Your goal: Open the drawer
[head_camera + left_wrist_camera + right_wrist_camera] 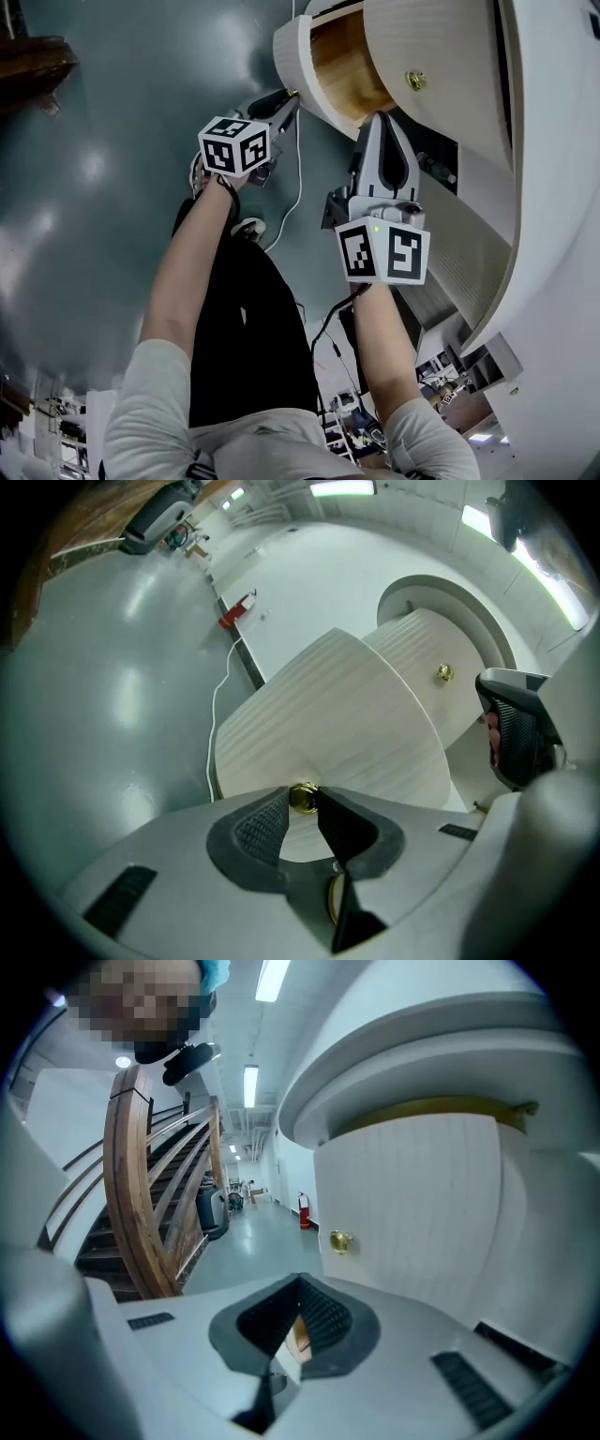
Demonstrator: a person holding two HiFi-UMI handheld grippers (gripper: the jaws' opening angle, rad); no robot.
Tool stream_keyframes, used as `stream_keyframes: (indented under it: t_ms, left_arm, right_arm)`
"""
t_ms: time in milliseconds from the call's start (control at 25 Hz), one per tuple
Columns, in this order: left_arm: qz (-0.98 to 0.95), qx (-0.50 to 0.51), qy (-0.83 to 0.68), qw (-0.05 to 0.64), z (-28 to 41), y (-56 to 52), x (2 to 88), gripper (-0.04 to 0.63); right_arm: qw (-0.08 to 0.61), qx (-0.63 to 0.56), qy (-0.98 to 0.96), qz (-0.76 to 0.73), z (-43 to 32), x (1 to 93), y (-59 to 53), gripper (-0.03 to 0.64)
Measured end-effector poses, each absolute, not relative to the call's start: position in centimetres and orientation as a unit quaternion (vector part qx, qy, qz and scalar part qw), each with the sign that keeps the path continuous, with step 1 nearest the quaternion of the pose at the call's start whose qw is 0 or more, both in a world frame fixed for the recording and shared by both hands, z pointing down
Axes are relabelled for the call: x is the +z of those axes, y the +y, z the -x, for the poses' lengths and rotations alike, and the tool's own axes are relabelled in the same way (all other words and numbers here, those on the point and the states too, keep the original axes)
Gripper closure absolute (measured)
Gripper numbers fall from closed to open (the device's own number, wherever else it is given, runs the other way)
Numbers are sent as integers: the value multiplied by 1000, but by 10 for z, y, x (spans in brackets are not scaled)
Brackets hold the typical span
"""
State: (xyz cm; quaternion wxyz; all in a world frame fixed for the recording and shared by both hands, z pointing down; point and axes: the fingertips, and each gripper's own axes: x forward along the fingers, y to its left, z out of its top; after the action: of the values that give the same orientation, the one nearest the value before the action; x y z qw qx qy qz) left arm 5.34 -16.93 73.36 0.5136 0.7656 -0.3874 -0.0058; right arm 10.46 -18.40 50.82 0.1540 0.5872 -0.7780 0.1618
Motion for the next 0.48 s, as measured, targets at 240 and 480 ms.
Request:
stream_keyframes:
  t_ms: [240, 480]
  left_arm:
    - [-755, 8, -398, 522, -38, -154, 734, 499]
    - [-738, 6, -414, 533, -19, -140, 735, 502]
  right_arm:
    - [164, 173, -779, -580, -99, 504, -168, 603]
    - [177, 182, -781, -570, -94, 497, -149, 603]
